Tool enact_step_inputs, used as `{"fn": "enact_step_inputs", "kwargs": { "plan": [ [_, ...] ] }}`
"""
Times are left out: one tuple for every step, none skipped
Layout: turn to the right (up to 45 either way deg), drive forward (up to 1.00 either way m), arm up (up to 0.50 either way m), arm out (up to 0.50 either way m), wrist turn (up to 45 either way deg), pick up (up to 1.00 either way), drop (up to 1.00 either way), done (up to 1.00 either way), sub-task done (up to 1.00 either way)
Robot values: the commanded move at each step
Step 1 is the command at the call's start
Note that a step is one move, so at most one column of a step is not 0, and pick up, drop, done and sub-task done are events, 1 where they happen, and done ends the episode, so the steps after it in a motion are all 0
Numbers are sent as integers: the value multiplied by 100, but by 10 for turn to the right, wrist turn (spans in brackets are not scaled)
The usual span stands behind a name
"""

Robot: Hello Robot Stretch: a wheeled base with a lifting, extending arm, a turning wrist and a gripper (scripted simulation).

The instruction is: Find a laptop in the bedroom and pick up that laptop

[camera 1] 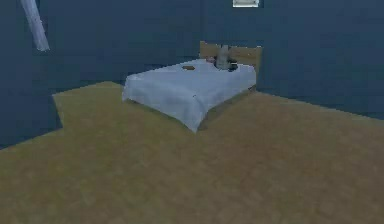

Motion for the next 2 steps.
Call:
{"fn": "enact_step_inputs", "kwargs": {
  "plan": [
    [-450,0,0,0,0,0,0,0,0],
    [-450,0,0,0,0,0,0,0,0]
  ]
}}
